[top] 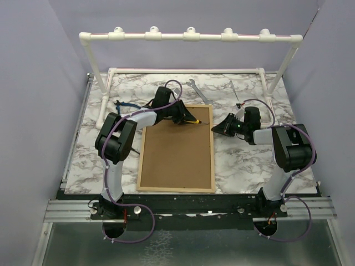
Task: Take the photo out of the frame
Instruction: Release the photo frame item from the photo frame.
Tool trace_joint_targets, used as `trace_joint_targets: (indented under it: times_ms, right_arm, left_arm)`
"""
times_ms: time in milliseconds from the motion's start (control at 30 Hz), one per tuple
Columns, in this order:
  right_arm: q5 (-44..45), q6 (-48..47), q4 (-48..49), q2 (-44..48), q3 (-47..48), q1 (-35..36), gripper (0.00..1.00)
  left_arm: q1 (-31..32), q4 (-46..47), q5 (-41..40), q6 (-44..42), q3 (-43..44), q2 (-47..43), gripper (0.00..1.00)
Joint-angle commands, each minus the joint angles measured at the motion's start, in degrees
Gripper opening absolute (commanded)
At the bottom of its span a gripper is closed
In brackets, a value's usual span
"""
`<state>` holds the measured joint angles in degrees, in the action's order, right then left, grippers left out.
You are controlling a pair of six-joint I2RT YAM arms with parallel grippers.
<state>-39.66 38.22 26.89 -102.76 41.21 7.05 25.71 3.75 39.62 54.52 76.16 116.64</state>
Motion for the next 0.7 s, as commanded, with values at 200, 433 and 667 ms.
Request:
trace_joint_targets:
  times_ms: [200,433,667]
  right_arm:
    - [-1.4,-1.4,-1.9,-2.0,1.3,0.7,0.16]
    - [-1.6,-1.7,-2.3,-2.0,1.4,0.8,0.16]
    - [0.7,-1.6,-3.3,-0.5,0.9,0.8,0.15]
  left_arm:
    - [3.9,3.9,0.1,2.0,1.6,-0.2,0.0]
    - [5.0,3.9,0.4,2.5,1.7,-0.3,0.0]
    - [4.8,0.3,-1.7,1.0,1.8,-2.7,0.0]
